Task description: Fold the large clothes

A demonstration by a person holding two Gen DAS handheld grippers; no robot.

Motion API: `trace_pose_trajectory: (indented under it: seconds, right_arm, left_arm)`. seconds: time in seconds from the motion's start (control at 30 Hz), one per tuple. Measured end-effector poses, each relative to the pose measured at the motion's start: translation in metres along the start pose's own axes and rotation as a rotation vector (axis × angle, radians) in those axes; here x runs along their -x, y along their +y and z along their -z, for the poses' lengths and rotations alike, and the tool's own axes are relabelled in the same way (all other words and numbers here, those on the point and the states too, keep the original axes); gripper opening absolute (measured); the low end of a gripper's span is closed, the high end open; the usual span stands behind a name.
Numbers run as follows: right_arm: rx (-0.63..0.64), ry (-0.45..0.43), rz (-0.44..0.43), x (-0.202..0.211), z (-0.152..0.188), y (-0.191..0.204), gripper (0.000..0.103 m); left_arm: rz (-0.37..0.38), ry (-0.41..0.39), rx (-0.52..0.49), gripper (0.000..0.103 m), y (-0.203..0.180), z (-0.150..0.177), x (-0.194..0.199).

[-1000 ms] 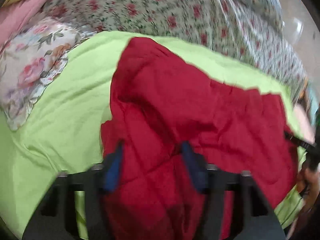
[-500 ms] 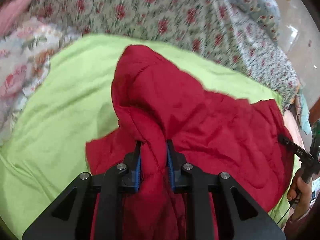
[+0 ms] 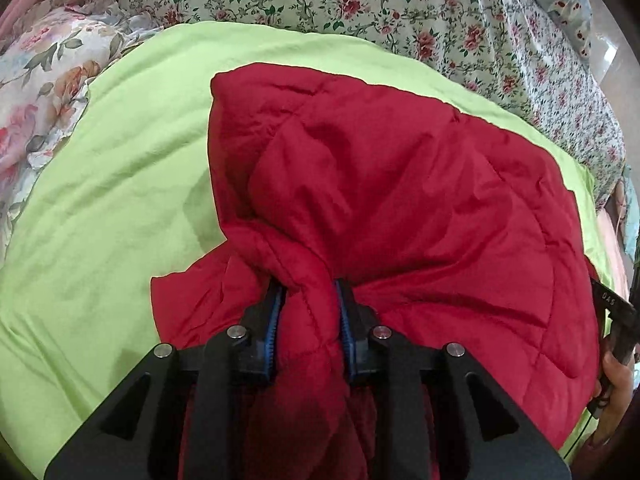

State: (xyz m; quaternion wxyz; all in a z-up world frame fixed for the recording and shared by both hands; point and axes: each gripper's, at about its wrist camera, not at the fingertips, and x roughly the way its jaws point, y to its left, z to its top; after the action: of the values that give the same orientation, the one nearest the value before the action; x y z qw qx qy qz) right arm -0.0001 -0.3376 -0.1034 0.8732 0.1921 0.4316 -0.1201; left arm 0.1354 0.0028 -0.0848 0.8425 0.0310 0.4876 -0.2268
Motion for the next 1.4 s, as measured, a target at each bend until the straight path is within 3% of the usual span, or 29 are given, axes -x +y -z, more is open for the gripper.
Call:
trace_pose_trajectory:
  seconds: [0.47, 0.6, 0.73, 0.8, 1.17, 1.27, 1.4]
  right_arm:
    - [-0.019, -0.007, 0.000, -0.005, -0.004, -0.001, 0.028]
    - [-0.033, -0.007, -0.022, -0.004, -0.004, -0.006, 0.032]
    - [-0.039, -0.008, -0.023, -0.005, -0.004, -0.006, 0.034]
    - [-0.038, -0.010, -0.018, -0.005, -0.004, -0.006, 0.035]
    - [-0.082, -0.028, -0.038, 0.005, -0.001, -0.012, 0.057]
    - [-0.103, -0.071, -0.058, 0.020, 0.002, -0.016, 0.069]
    - [-0.104, -0.118, -0.079, 0.042, 0.008, -0.018, 0.072]
  left_arm:
    - [-0.075, -0.008, -0.003, 0.041, -0.003, -0.006, 0.007]
    - [-0.063, -0.060, 0.038, 0.055, 0.005, -0.004, 0.033]
    - [-0.066, -0.136, 0.053, 0.057, 0.012, 0.003, 0.065]
    - [-0.058, -0.161, 0.066, 0.063, 0.015, 0.006, 0.078]
    - [0.037, -0.175, -0.018, 0.063, -0.012, 0.040, 0.112]
    - [0.057, -0.163, -0.029, 0.063, -0.017, 0.049, 0.113]
    - [0.069, -0.147, -0.028, 0.063, -0.019, 0.057, 0.111]
